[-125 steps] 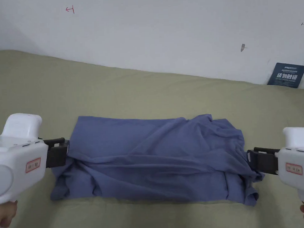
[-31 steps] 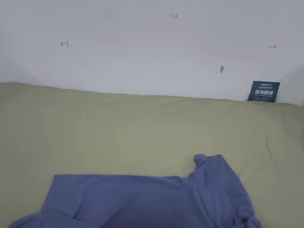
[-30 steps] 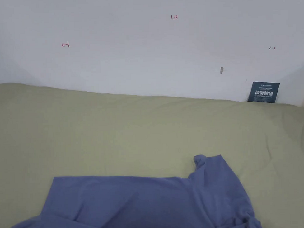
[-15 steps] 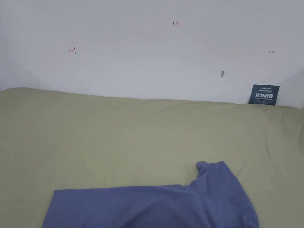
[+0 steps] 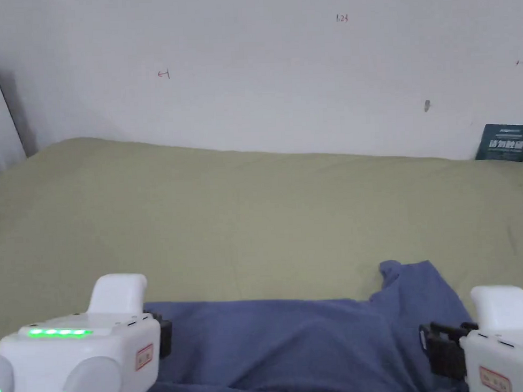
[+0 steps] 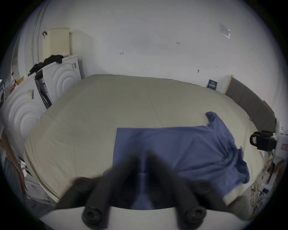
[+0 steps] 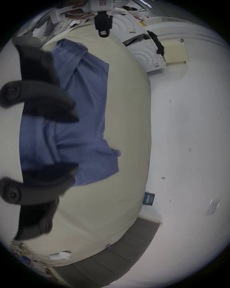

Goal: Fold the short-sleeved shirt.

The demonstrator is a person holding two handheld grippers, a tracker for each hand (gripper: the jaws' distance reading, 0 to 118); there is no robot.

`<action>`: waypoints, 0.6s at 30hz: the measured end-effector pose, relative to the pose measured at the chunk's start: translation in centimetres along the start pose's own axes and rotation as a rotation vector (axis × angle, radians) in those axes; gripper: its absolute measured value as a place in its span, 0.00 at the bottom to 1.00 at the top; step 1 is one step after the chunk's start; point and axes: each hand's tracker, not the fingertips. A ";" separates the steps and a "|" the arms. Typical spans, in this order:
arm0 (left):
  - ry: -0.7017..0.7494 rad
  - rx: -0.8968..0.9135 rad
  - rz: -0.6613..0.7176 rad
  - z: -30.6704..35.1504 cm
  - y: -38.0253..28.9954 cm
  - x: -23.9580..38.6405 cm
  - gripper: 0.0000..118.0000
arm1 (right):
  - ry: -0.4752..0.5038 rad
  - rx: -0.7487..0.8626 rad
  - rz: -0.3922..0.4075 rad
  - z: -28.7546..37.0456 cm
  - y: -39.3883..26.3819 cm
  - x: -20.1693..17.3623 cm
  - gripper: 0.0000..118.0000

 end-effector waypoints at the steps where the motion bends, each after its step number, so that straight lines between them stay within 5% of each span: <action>1: 0.029 0.018 -0.010 -0.6 0.1 0.5 0.00 | -0.009 -0.001 0.015 -1.1 0.0 -0.7 0.02; 7: 0.000 0.006 0.014 -3.4 -0.2 1.6 0.00 | 0.023 -0.038 -0.043 -4.7 -0.5 -4.4 0.01; 13: 0.017 -0.016 0.002 -7.5 1.5 -2.0 0.01 | 0.065 -0.019 -0.016 -4.4 0.5 -4.7 0.01; 14: 0.023 -0.044 0.000 -8.8 2.0 -2.8 0.09 | 0.065 -0.010 -0.017 -4.3 0.9 -4.4 0.01; 17: 0.124 -0.111 -0.018 -12.9 3.2 -3.9 0.70 | 0.082 0.003 -0.036 -4.2 1.8 -2.7 0.01; 18: 0.147 -0.145 -0.006 -14.2 3.4 -4.1 0.81 | 0.087 0.004 -0.044 -4.2 2.0 -2.0 0.01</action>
